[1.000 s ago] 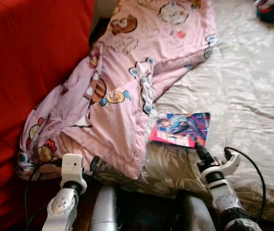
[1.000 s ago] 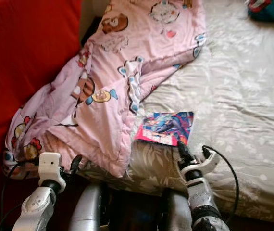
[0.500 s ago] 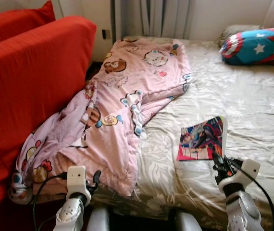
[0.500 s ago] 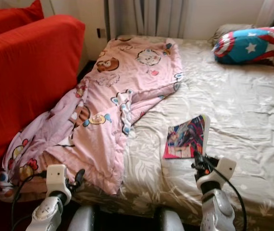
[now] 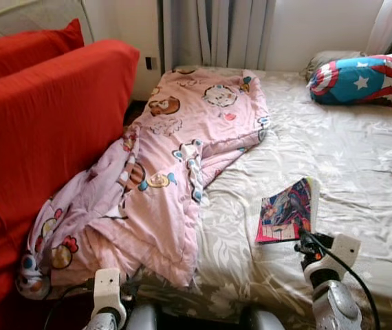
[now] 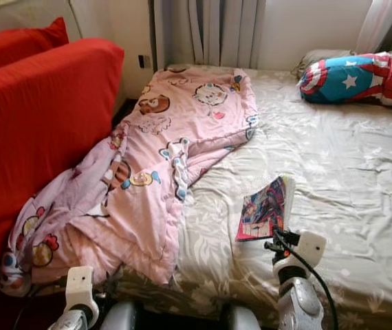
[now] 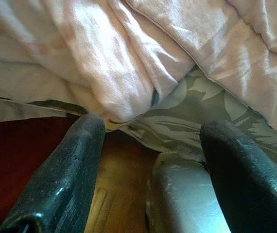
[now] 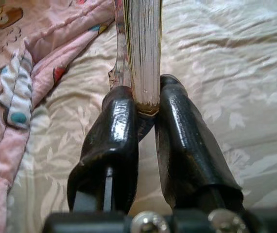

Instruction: Clean up the room

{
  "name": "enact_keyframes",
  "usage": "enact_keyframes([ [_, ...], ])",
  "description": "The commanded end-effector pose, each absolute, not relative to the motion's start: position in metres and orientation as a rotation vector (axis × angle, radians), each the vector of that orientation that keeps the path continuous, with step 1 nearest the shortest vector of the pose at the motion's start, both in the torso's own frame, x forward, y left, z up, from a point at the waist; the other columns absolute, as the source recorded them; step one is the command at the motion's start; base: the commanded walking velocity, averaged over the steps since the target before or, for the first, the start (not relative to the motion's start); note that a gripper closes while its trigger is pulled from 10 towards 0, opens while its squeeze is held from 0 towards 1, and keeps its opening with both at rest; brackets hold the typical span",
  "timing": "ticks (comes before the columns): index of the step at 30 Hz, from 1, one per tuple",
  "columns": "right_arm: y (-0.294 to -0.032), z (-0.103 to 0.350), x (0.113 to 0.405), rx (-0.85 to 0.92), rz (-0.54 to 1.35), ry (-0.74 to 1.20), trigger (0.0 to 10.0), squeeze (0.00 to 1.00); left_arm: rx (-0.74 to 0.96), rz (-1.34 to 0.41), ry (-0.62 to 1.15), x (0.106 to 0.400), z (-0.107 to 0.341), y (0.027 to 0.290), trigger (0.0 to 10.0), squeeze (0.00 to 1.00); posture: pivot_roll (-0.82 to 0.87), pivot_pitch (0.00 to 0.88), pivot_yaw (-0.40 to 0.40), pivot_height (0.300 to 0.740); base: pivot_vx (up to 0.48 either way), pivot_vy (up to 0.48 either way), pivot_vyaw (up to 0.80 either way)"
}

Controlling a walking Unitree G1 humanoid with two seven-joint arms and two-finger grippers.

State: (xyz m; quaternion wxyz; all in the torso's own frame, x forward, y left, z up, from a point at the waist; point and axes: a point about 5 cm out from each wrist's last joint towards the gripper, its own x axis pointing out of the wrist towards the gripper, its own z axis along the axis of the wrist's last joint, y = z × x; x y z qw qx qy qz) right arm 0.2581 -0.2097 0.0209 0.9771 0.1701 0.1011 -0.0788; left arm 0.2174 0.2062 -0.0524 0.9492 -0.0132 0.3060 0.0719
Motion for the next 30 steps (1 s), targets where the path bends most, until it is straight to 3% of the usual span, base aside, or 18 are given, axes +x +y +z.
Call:
enact_keyframes([
  [1,-0.211,0.036,0.269,0.324,-0.155,0.123,10.0,0.0,-0.015,0.166,0.665,0.211,-0.057,0.21,10.0,0.0,-0.05,0.0,-0.025,0.704,0.0,0.0,0.0],
  [11,-0.212,0.032,0.264,0.308,-0.17,0.13,10.0,0.0,-0.007,0.18,0.747,0.191,-0.07,0.214,10.0,0.0,-0.07,0.0,-0.019,0.719,0.0,0.0,0.0],
  [21,-0.218,0.027,0.262,0.267,-0.21,0.172,10.0,0.0,-0.009,0.183,0.753,0.193,-0.07,0.212,10.0,0.0,-0.06,0.0,-0.039,0.719,0.0,0.0,0.0],
  [30,-0.217,0.029,0.264,0.274,-0.211,0.161,10.0,0.0,-0.001,0.177,0.754,0.194,-0.07,0.211,10.0,0.0,-0.06,0.0,-0.047,0.719,0.0,0.0,-0.75],
])
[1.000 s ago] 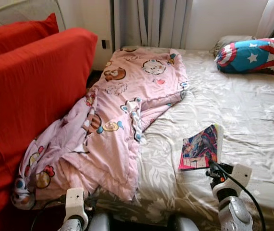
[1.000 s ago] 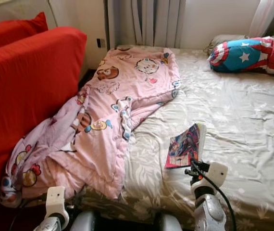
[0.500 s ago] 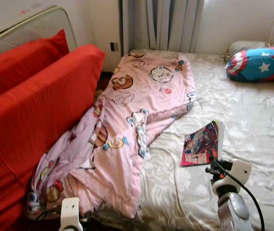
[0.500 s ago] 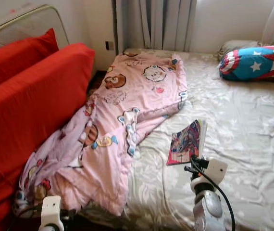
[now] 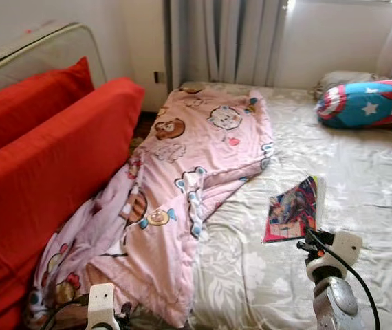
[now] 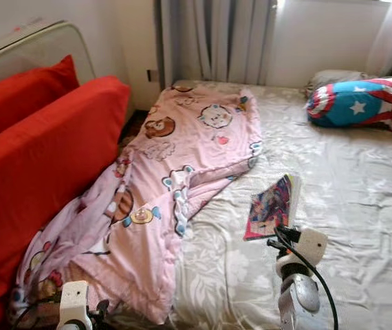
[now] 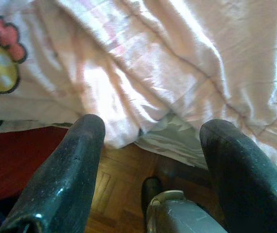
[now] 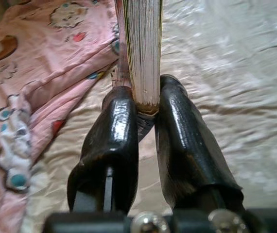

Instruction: Clean up the room

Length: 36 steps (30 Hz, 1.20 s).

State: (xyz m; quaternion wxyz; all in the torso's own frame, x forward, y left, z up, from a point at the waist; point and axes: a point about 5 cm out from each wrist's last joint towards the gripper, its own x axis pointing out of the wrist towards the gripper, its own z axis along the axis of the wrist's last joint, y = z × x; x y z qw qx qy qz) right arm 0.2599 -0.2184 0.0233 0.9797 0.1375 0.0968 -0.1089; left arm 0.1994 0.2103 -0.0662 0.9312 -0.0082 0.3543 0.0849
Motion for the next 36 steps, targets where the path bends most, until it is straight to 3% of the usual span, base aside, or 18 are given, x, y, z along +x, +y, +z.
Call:
enact_keyframes([
  [1,-0.216,0.0286,0.2641,0.274,-0.207,0.165,10.0,0.0,0.004,0.174,0.753,0.194,-0.0696,0.2113,10.0,0.0,-0.05,0.0,-0.049,0.719,0.0,0.0,-0.75],
  [13,-0.2152,0.0283,0.2652,0.263,-0.206,0.171,10.0,0.0,0.023,0.166,0.749,0.1933,-0.0699,0.2092,10.0,0.0,-0.05,0.0,-0.054,0.719,0.0,0.0,-0.75],
  [28,-0.2112,0.027,0.2658,0.277,-0.202,0.173,10.0,0.0,0.027,0.179,0.736,0.1944,-0.0686,0.2113,10.0,0.0,-0.05,0.0,-0.058,0.719,0.0,0.0,-0.14],
  [36,-0.2118,0.0255,0.2645,0.271,-0.214,0.174,10.0,0.0,0.029,0.18,0.733,0.1948,-0.0681,0.2119,10.0,0.0,-0.04,0.0,-0.057,0.719,0.0,-0.284,-0.28],
])
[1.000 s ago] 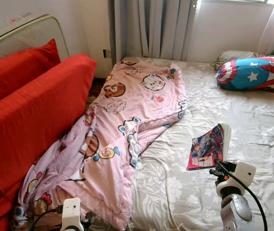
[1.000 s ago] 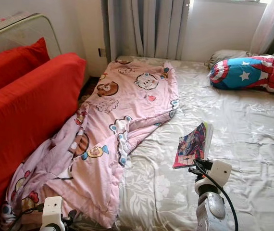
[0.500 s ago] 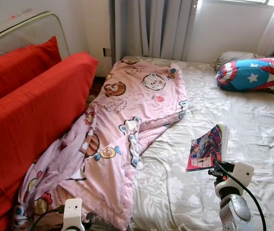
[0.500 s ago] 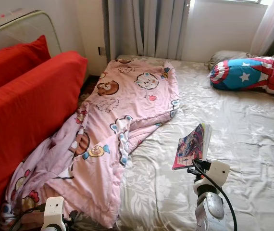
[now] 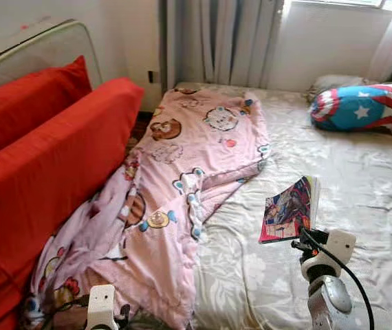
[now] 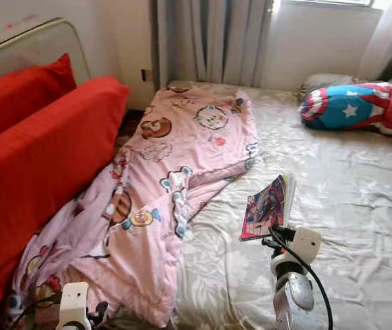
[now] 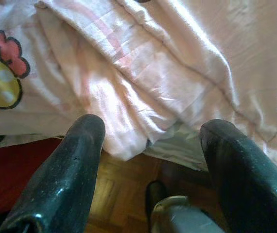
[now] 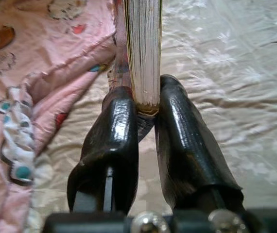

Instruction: Clean up the room

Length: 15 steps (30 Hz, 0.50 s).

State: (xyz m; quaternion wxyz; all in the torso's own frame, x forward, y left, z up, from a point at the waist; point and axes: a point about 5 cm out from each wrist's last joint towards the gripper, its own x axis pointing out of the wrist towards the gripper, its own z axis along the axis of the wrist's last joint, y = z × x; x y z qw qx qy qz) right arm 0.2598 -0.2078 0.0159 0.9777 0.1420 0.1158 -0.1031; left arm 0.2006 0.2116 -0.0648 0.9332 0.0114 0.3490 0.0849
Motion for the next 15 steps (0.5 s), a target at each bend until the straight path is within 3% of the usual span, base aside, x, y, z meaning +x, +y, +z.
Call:
enact_keyframes([
  [1,-0.2116,0.0255,0.2644,0.272,-0.215,0.173,10.0,0.0,0.029,0.18,0.733,0.1949,-0.0681,0.2119,10.0,0.0,-0.05,0.0,-0.056,0.719,0.0,-0.289,0.0],
  [11,-0.2119,0.0235,0.2645,0.275,-0.223,0.185,10.0,0.0,0.033,0.177,0.731,0.1953,-0.0679,0.2112,10.0,0.0,-0.04,0.0,-0.055,0.719,0.0,-0.299,0.0],
  [15,-0.2108,0.0233,0.2648,0.284,-0.219,0.186,10.0,0.0,0.033,0.18,0.729,0.1956,-0.0677,0.2115,10.0,0.0,-0.04,0.0,-0.054,0.719,0.0,-0.31,-0.7],
])
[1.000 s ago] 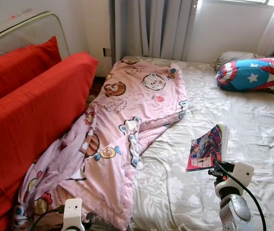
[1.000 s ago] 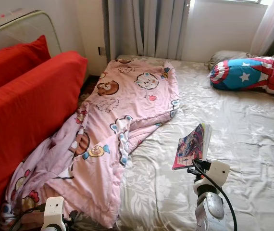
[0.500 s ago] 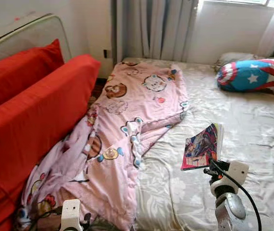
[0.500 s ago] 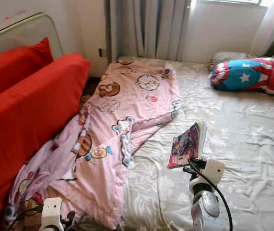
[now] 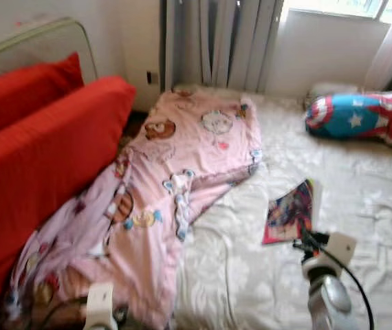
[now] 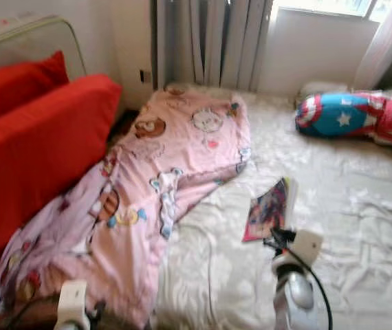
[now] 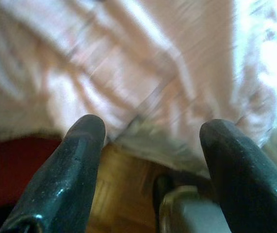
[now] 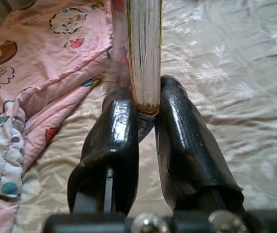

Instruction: Clean up the room

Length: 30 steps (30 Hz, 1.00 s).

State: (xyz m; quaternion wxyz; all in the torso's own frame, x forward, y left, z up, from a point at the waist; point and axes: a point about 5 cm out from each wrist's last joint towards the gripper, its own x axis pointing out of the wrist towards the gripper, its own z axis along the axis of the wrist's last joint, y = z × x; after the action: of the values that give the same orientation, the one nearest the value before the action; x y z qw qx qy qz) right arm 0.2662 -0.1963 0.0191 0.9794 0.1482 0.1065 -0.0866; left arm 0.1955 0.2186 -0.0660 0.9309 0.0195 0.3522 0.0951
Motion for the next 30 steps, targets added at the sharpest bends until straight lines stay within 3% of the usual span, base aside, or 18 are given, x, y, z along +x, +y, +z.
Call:
enact_keyframes([
  [1,-0.2105,0.0232,0.2648,0.28,-0.217,0.186,10.0,0.0,0.033,0.181,0.729,0.1956,-0.0677,0.2116,10.0,0.0,-0.04,0.0,-0.054,0.719,0.0,-0.307,-0.7],
  [30,-0.2054,0.0218,0.2639,0.25,-0.18,0.179,10.0,0.0,0.034,0.176,0.736,0.1949,-0.0685,0.2102,10.0,0.0,-0.05,0.0,-0.042,0.719,0.0,-0.304,-0.05],
])
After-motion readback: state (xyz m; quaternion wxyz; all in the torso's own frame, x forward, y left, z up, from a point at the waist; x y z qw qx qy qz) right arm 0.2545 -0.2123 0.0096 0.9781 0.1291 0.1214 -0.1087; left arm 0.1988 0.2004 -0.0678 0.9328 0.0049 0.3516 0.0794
